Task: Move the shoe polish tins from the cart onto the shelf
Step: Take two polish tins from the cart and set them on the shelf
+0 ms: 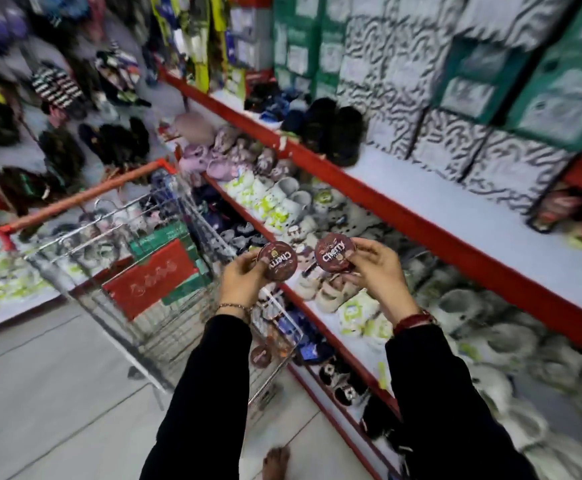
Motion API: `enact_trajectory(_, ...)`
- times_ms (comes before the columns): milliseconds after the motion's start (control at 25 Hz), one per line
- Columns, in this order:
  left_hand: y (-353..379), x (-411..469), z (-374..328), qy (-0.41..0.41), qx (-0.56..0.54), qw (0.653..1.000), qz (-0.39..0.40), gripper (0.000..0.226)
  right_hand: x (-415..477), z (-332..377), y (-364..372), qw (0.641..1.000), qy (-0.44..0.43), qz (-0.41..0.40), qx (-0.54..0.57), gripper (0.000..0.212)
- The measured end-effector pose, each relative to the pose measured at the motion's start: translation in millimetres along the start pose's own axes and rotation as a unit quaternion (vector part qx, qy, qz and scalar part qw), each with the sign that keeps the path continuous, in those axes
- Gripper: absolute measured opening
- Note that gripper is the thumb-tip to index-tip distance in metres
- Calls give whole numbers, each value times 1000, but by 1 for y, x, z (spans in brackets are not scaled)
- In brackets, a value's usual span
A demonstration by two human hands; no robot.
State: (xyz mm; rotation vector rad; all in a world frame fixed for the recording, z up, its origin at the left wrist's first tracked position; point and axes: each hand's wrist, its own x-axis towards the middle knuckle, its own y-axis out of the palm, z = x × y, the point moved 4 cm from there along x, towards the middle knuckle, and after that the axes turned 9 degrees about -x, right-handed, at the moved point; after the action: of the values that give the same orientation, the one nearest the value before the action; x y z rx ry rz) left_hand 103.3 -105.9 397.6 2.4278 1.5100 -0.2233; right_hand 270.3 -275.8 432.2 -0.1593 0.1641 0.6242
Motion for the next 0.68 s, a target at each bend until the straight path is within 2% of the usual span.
enact_trajectory(240,146,-54,-60,54,-34,979,194,19,-67,66,-149,989,-71,-125,42,32)
enact_trajectory(360,213,-81,-69,45,-27,959,278,22,-99,77,-210,976,-83,-196,43,32)
enact_trajectory(560,309,-123,-59,22,12,925,380,28,-137,69,-288,946,-60,-316,32,26)
enact_trajectory(680,358,-144,-44,16,53,905,422,28,-148,57,-322,927,-32,-373,18,30)
